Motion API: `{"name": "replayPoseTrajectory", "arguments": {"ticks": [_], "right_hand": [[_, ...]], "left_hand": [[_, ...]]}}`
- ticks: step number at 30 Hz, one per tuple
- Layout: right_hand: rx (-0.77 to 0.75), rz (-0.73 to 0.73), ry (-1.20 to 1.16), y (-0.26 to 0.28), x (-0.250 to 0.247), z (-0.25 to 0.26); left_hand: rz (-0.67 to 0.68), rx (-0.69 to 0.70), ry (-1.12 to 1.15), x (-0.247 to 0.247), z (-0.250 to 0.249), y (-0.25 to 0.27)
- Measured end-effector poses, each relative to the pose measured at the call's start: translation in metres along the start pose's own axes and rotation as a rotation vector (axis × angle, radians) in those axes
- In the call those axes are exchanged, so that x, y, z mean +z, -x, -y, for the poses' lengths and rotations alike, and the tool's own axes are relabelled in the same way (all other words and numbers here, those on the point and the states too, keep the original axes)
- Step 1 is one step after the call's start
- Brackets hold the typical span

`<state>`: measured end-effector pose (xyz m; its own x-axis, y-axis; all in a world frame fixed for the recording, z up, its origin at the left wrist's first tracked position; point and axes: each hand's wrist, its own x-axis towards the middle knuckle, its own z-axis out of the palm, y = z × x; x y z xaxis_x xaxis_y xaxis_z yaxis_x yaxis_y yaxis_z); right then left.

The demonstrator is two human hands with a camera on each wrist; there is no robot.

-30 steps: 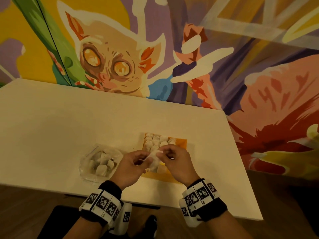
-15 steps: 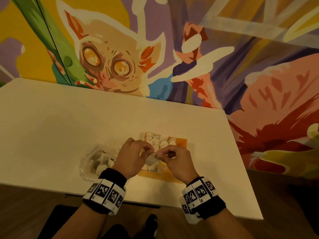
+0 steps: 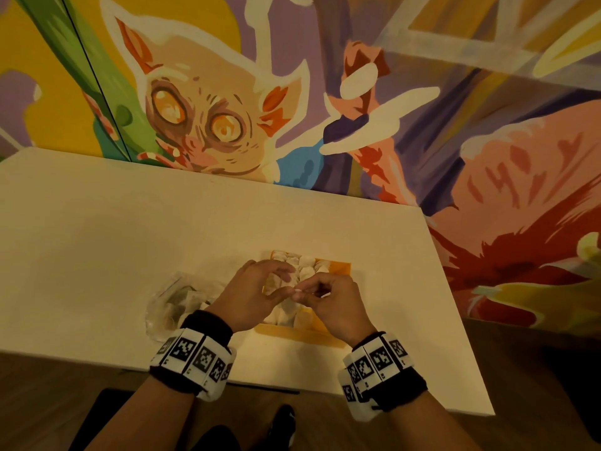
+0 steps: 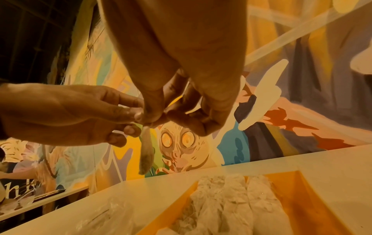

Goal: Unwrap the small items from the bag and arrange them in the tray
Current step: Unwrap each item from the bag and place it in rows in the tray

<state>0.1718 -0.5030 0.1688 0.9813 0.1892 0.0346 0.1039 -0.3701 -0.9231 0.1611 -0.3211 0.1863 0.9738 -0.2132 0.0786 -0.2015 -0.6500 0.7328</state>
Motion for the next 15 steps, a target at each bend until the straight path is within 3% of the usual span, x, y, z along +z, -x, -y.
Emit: {"name": "replayPoseTrajectory", "arguments": {"ticks": [3,7,15], "right_hand": [[0.017,-0.017,-0.031,-0.002,-0.003,-0.002],[0.014,-0.008,-0.104,-0.004,-0.003,-0.004],[0.004,0.082,0.047,-0.008,0.011,-0.018]], "left_hand": [[0.059,0.059,0.027,-0.008,-0.01,0.002],[-0.008,0.062,0.014,-0.008,-0.009,-0.001],[-0.135,-0.016,0.068,0.006,0.002,-0.007]]}}
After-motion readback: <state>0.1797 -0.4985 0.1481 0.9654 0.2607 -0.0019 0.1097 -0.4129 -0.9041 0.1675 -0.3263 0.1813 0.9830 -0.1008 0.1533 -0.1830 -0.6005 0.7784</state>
